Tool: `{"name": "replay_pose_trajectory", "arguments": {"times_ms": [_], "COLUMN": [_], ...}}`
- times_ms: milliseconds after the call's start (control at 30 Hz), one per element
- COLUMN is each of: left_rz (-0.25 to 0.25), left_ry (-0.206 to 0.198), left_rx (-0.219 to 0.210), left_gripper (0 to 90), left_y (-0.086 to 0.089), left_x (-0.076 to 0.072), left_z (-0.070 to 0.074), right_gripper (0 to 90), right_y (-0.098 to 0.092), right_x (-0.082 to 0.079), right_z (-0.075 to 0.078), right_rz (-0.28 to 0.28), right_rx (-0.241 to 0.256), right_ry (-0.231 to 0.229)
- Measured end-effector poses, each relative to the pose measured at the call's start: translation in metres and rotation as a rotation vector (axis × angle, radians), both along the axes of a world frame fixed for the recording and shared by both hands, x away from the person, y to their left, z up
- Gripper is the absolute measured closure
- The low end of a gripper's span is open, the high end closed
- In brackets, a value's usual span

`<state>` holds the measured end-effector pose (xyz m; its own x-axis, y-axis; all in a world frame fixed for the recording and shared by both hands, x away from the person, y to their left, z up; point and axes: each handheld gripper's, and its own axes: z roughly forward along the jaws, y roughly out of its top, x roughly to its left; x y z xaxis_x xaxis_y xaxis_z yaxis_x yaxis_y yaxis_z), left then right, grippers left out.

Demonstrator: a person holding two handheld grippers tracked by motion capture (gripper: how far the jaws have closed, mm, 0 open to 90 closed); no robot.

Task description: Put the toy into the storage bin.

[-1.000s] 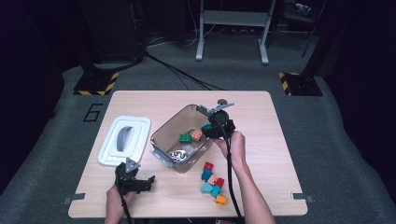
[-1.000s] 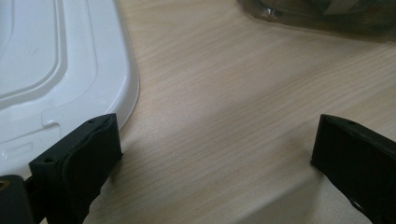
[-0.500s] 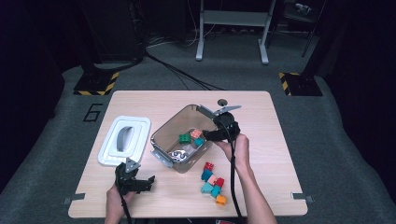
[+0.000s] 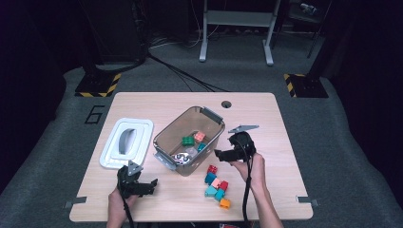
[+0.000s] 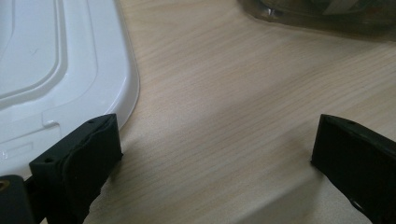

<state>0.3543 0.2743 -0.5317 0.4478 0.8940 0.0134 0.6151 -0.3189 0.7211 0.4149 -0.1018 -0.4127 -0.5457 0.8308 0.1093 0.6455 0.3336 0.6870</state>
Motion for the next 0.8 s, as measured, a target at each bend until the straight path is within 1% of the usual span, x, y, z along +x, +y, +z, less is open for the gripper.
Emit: {"name": "replay_pose_trajectory", "arguments": {"times_ms": [100,333,367,433,467,567,600,733,800], "left_rz": [0.000,0.001,0.001,0.001,0.001,0.001,0.001,0.001,0.001], "left_ry": [0.000,0.000,0.000,0.000,0.000,0.000,0.000,0.001,0.001], "left_rx": [0.000,-0.001,-0.001,-0.001,-0.001,-0.001,-0.001,-0.002,-0.001], "left_gripper": [1.3,1.3,1.3,1.3,1.3,1.3,1.3,1.3,1.3], "left_y": [0.000,0.000,0.000,0.000,0.000,0.000,0.000,0.000,0.000], "left_x": [0.000,0.000,0.000,0.000,0.000,0.000,0.000,0.000,0.000], "left_z": [0.000,0.000,0.000,0.000,0.000,0.000,0.000,0.000,0.000], "right_gripper": [12.1,11.3,11.3,11.3,11.3,11.8,11.8,12.6,12.8], "right_y": [-0.002,-0.006,-0.006,-0.006,-0.006,-0.008,-0.008,-0.010,-0.010], "right_x": [-0.008,-0.026,-0.028,-0.033,-0.033,-0.042,-0.042,-0.049,-0.050], "right_z": [-0.011,-0.036,-0.038,-0.045,-0.045,-0.056,-0.056,-0.068,-0.070], "right_rz": [0.011,0.041,0.038,0.046,0.046,0.056,0.056,0.058,0.056], "right_rx": [-0.005,-0.033,-0.040,-0.041,-0.041,-0.064,-0.064,-0.080,-0.082], "right_ry": [0.014,0.066,0.066,0.080,0.080,0.095,0.095,0.116,0.119]}}
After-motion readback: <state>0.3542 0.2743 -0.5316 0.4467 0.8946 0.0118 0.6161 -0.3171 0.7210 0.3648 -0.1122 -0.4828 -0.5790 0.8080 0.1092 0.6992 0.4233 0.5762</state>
